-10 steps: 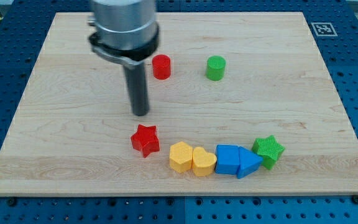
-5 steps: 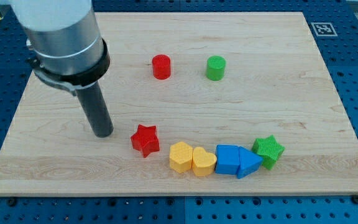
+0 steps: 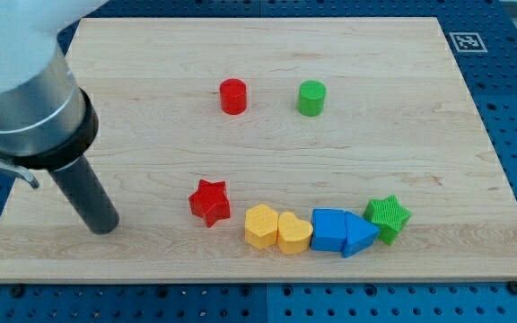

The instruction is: Nudge the red star right a bit

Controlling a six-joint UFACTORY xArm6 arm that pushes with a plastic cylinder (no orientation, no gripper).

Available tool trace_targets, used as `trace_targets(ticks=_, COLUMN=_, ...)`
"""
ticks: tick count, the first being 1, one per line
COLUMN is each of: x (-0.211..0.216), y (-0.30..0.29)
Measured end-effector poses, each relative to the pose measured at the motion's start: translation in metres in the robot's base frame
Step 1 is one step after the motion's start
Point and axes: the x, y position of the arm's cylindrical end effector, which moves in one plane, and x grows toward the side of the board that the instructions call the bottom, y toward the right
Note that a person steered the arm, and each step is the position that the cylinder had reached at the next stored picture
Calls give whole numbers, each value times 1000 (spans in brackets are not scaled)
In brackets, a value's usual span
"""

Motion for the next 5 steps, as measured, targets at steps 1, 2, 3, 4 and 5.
trace_targets(ticks=1, x=-20, y=0)
trace_targets(ticks=2, x=-38, y=18)
trace_targets(ticks=3, x=-37, y=58)
trace_targets(ticks=4, x=-20, y=84)
trace_targets(ticks=5, x=-8, y=95)
